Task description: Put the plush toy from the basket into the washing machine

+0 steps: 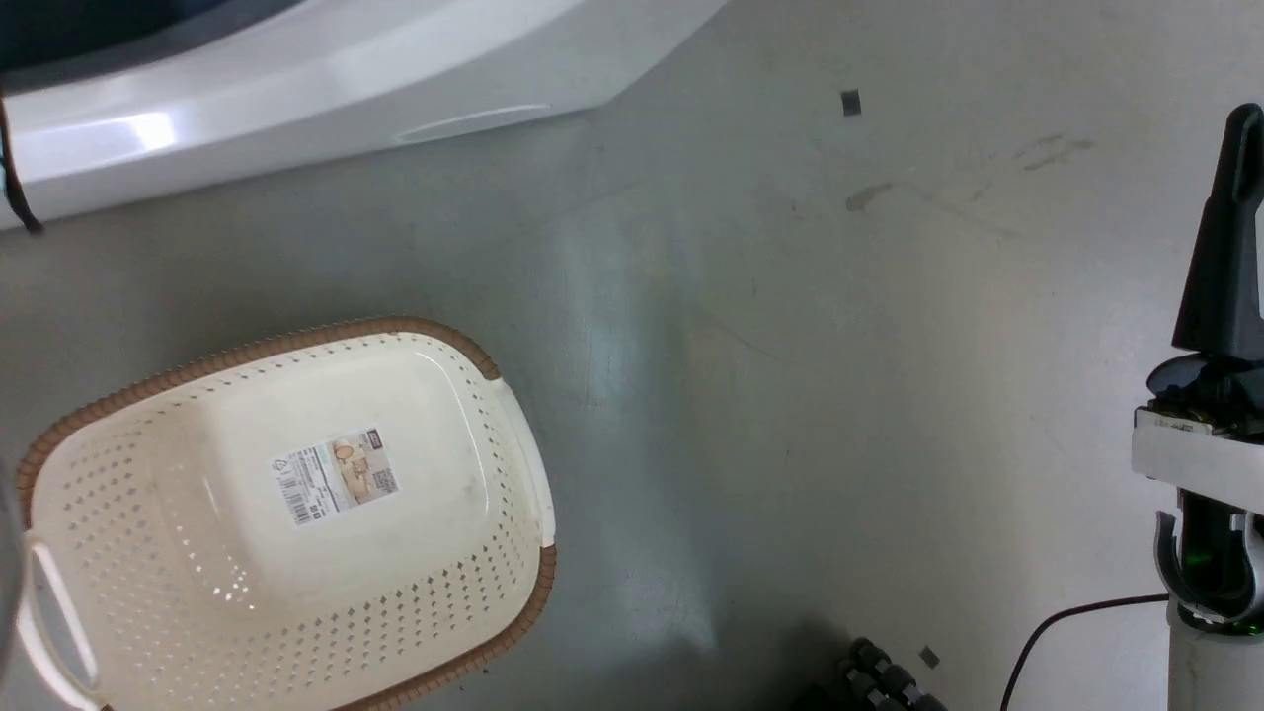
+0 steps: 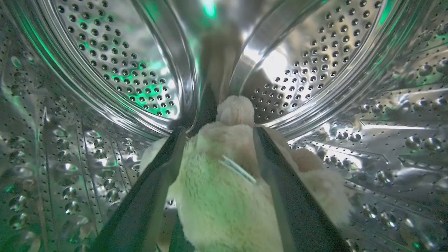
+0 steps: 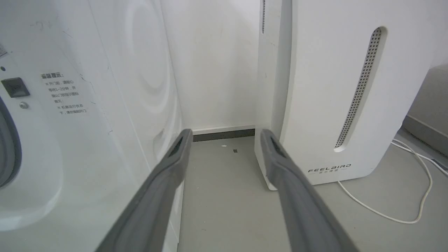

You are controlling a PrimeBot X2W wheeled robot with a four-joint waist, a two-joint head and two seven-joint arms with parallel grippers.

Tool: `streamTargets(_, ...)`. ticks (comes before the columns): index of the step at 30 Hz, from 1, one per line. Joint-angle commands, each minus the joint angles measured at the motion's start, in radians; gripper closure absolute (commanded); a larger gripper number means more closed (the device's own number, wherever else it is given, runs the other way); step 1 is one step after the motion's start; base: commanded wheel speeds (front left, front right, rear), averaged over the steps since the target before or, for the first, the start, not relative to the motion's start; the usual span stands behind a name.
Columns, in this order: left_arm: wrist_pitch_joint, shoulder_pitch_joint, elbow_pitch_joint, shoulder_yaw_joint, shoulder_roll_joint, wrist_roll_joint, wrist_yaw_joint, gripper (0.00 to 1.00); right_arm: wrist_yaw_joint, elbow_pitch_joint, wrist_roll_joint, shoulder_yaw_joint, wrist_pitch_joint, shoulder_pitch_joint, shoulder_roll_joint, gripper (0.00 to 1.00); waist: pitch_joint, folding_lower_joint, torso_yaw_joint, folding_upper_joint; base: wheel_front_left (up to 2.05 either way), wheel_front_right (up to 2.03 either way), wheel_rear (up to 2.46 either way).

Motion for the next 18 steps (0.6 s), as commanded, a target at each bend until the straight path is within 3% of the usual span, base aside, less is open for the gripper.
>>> streamTargets(1, -0.005, 0.029, -0.001, -0.004, -0.007, -0.005, -0.003, 0.00, -0.001, 0.001, -0.009, -0.001, -0.004, -0.011, 0.000, 0.00, -0.017, -0.0001, 0.009, 0.0000, 0.00, 0.00, 0.00)
streamTargets(8, -0.005, 0.173, -0.051, 0.005, -0.038, -0.027, -0.002, 0.00, -0.001, 0.009, -0.036, 0.002, -0.004, 0.009, 0.000, 0.00, -0.099, -0.0001, 0.045, 0.0000, 0.00, 0.00, 0.00)
streamTargets(18, -0.005, 0.459, -0.243, 0.001, -0.093, -0.023, 0.003, 0.00, -0.001, 0.024, -0.084, -0.008, -0.004, 0.058, 0.000, 0.00, -0.235, -0.0001, 0.119, 0.0000, 0.00, 0.00, 0.00)
